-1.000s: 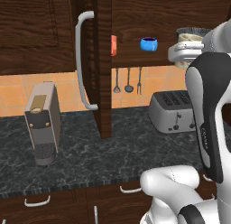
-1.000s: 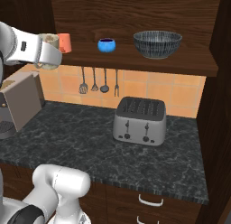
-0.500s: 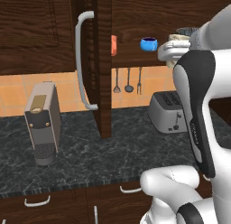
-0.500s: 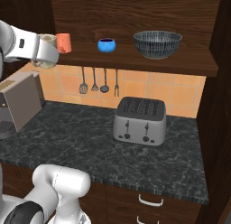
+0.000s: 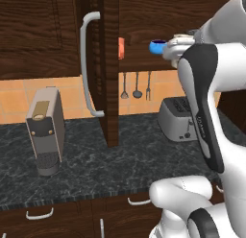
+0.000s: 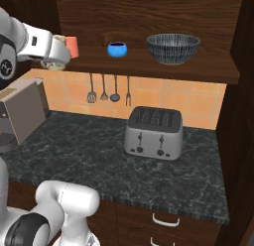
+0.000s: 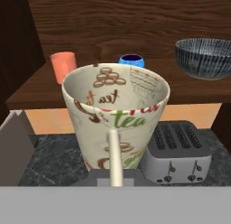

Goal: Gather all objects into one cabinet and sort the glasses and bowls to opposite sides.

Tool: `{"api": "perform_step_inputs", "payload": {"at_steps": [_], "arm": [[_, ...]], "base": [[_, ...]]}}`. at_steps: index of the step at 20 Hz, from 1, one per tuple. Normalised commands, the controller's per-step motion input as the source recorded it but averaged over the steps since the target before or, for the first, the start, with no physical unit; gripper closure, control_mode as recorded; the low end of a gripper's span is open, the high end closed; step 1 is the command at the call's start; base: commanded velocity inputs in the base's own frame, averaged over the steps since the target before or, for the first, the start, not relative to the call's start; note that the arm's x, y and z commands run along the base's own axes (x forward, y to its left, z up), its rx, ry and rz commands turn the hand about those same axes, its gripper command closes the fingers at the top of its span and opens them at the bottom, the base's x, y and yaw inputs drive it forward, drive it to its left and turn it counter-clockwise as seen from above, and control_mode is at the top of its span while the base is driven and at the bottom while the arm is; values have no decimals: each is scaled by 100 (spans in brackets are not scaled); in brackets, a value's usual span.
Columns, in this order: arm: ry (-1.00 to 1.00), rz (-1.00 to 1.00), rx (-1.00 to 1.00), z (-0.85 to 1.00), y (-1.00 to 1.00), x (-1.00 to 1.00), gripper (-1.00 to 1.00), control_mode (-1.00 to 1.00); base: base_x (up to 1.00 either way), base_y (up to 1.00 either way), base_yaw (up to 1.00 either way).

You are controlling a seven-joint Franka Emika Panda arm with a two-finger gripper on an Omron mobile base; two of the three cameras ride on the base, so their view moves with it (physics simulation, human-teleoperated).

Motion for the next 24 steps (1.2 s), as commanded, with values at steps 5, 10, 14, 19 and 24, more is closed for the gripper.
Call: {"api": "perform_step_inputs", "payload": {"at_steps": [5, 10, 14, 19, 24], "arm": [[0, 0, 0, -1, 0, 63, 100, -100], [0, 1, 0, -26, 2, 43, 100, -100], [0, 1, 0, -6, 0, 27, 100, -100], [0, 0, 0, 0, 7, 69, 100, -100], [0, 0, 0, -1, 8, 47, 100, -100]], "base": [[0, 0, 0], [0, 0, 0], [0, 0, 0], [0, 0, 0], [0, 0, 0]]}}
